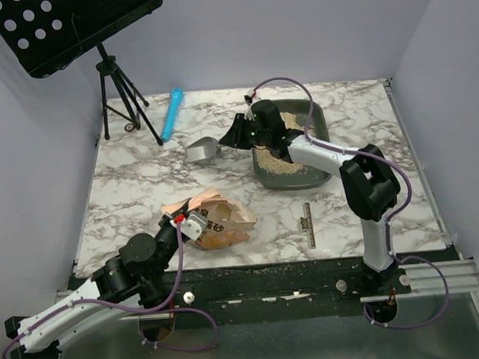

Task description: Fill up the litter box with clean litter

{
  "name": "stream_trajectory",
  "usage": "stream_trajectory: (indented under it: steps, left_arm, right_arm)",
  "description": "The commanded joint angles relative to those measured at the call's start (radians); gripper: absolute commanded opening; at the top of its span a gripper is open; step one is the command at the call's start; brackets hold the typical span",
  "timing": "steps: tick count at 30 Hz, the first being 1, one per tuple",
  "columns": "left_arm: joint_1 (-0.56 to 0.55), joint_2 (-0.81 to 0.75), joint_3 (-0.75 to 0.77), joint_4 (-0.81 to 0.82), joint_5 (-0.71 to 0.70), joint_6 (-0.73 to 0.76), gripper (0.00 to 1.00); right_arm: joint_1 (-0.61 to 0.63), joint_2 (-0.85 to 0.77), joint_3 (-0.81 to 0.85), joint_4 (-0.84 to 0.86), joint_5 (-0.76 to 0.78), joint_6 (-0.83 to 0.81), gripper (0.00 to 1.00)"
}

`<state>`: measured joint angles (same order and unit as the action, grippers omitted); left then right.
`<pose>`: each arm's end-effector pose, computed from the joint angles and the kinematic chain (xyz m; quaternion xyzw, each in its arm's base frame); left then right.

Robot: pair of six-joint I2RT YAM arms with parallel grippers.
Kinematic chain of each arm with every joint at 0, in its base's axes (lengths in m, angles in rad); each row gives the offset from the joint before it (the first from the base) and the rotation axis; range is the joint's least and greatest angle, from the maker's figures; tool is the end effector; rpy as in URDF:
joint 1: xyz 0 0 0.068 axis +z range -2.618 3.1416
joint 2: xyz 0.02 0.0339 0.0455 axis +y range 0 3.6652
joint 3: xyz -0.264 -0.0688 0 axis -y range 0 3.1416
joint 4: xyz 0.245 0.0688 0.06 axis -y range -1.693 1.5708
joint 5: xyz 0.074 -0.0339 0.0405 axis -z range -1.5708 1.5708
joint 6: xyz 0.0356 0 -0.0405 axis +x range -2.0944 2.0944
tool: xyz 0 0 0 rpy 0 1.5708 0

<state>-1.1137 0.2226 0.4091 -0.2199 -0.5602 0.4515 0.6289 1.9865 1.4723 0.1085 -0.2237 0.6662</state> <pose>0.0594 -0.0780 0.2727 0.3508 0.6254 -0.0293 0.6964 0.3749 0.2825 0.2439 -0.0459 0.8308 0.4041 0.3798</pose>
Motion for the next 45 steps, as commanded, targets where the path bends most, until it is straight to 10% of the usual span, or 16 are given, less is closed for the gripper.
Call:
stream_trajectory:
  steps: [1, 32, 45]
  left_arm:
    - [0.005, -0.009, 0.016, 0.163, -0.007, 0.009, 0.00]
    - [0.006, 0.040, 0.011, 0.169, -0.007, 0.012, 0.00]
    - [0.006, 0.043, 0.011, 0.175, -0.017, 0.013, 0.00]
  right_arm:
    - [-0.006, 0.058, 0.045, -0.017, -0.104, 0.050, 0.00]
    - [-0.038, 0.187, 0.103, -0.107, -0.143, 0.056, 0.49]
    - [-0.038, 0.134, 0.358, -0.579, 0.211, -0.253, 0.60]
